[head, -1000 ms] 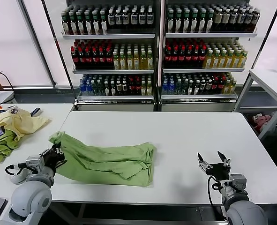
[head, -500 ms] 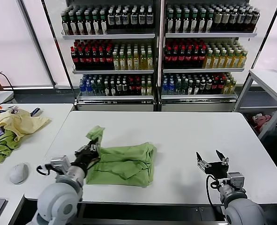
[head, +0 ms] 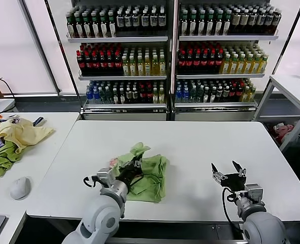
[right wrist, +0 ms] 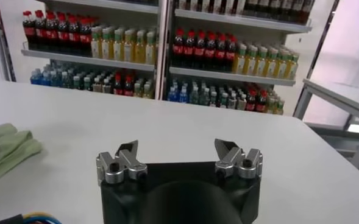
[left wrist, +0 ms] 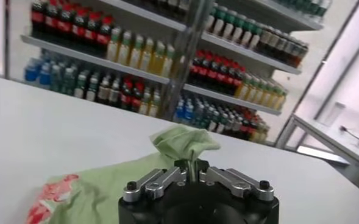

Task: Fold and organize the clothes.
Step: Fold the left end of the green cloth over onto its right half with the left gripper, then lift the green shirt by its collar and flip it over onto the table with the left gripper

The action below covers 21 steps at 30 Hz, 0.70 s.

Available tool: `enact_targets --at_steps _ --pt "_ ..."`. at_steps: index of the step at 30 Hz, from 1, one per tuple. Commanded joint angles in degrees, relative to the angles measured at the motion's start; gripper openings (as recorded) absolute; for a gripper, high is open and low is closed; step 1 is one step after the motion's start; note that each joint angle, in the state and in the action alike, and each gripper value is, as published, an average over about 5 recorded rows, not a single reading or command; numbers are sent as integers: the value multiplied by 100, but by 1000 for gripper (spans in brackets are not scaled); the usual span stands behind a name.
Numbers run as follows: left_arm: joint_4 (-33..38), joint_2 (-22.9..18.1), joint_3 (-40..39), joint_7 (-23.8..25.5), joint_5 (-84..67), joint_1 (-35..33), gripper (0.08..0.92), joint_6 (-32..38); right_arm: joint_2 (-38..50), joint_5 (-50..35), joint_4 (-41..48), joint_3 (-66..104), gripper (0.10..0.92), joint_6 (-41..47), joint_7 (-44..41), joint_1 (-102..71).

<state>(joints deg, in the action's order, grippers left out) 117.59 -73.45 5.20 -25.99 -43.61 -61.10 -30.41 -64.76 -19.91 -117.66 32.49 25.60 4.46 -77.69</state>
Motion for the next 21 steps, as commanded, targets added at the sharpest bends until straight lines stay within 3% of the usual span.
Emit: enact_targets --at_steps 1,10,21 --pt "-57 -61 -524 674 2 70 242 164 17 -3 32 -10 823 -11 -4 40" --pt "502 430 349 1008 -304 -596 501 243 37 -7 82 -42 823 -11 -5 109" --pt "-1168 722 1038 271 1587 -490 799 715 -47 40 147 -65 823 -13 5 126"
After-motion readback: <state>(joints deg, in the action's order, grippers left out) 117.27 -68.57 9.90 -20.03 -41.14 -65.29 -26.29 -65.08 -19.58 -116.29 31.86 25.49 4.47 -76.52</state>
